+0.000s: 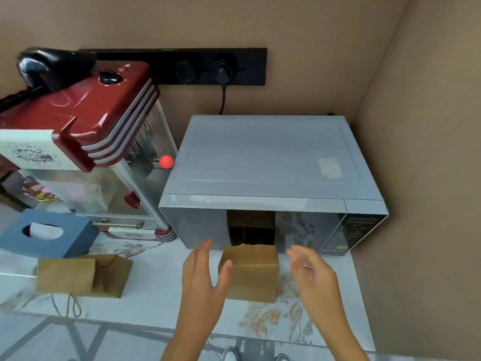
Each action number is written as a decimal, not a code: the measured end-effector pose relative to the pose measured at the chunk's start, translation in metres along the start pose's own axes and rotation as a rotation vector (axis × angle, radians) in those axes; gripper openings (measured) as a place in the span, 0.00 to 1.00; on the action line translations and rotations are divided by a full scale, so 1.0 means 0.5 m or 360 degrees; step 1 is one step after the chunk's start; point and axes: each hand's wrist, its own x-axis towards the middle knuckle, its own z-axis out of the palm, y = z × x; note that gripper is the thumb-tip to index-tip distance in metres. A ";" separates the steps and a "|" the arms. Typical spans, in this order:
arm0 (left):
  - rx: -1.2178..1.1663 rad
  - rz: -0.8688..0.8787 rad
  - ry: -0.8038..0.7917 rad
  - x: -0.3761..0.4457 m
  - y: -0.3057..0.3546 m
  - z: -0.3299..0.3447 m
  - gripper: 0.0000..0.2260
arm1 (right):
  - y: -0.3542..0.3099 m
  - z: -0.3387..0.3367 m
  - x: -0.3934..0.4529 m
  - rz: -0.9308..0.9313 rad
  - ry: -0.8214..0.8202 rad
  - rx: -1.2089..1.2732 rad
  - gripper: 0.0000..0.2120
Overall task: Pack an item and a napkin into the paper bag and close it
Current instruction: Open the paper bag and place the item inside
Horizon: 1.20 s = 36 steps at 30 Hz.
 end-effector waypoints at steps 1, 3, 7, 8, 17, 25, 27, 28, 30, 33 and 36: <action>-0.0058 -0.0101 -0.0022 0.009 -0.007 0.009 0.30 | 0.012 0.009 0.018 0.0076 0.0009 0.0010 0.11; -0.0082 -0.0208 -0.0135 0.026 -0.022 0.033 0.26 | 0.022 0.025 0.051 0.0254 -0.0112 -0.0003 0.14; -0.0106 -0.0248 -0.0243 0.035 -0.038 0.056 0.22 | 0.031 0.052 0.088 0.0487 -0.0363 0.0093 0.19; -0.0125 -0.0236 -0.0260 0.035 -0.042 0.057 0.22 | 0.038 0.056 0.085 0.0517 -0.0393 0.0159 0.19; 0.0150 -0.0108 -0.0245 0.017 -0.041 0.052 0.28 | 0.059 0.036 0.016 0.0566 -0.0183 0.0715 0.12; -0.0022 0.0004 -0.0436 -0.011 0.028 0.051 0.31 | 0.049 0.051 -0.022 0.0478 -0.0233 0.1347 0.06; -0.0311 -0.0072 -0.0596 -0.020 0.052 0.047 0.33 | 0.047 0.060 -0.030 0.0434 -0.0333 0.1307 0.08; -0.0377 -0.0085 -0.0649 -0.024 0.060 0.046 0.33 | 0.045 0.064 -0.033 0.0410 -0.0382 0.1295 0.08; -0.0476 -0.0098 -0.0728 -0.027 0.070 0.041 0.37 | 0.041 0.066 -0.035 0.0377 -0.0469 0.1304 0.07; -0.0649 -0.0169 -0.0789 -0.023 0.066 0.031 0.41 | 0.037 0.062 -0.034 0.0353 -0.0586 0.1361 0.12; -0.0750 -0.0224 -0.0885 -0.020 0.064 0.013 0.29 | 0.037 0.061 -0.034 0.0372 -0.0651 0.1356 0.18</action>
